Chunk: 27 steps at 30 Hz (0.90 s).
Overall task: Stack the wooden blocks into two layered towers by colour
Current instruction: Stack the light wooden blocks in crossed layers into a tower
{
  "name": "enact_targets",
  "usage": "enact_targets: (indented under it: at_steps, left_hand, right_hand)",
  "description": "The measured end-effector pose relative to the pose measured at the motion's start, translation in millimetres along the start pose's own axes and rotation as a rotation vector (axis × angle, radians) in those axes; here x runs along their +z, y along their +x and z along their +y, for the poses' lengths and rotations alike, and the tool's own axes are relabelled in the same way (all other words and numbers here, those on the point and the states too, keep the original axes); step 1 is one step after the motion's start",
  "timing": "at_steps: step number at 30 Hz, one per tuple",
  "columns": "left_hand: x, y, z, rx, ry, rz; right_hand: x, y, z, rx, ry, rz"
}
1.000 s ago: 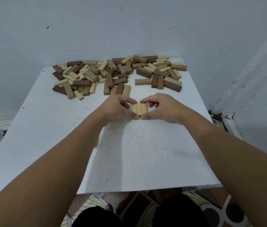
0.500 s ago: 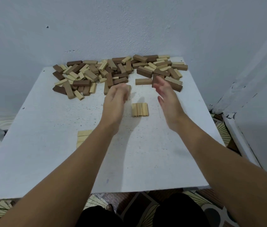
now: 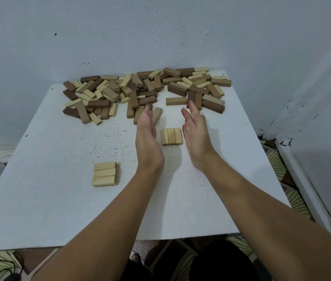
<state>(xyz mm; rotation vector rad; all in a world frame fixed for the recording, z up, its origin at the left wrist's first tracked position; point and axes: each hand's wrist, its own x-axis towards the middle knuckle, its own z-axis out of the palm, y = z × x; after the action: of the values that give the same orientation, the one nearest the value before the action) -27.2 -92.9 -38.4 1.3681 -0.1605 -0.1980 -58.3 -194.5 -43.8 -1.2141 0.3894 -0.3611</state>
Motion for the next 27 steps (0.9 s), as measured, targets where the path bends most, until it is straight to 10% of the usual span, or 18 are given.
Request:
enact_targets:
  at_steps: [22,27]
  left_hand:
    - [-2.8,-2.5,-6.4,-0.088,0.065,-0.021]
    - [-17.7,3.7,3.9,0.155,0.425,-0.045]
  right_hand:
    - [-1.3,5.1,7.4,0.011,-0.098,-0.011]
    - [-11.4,4.8,4.6,-0.044,-0.195,-0.005]
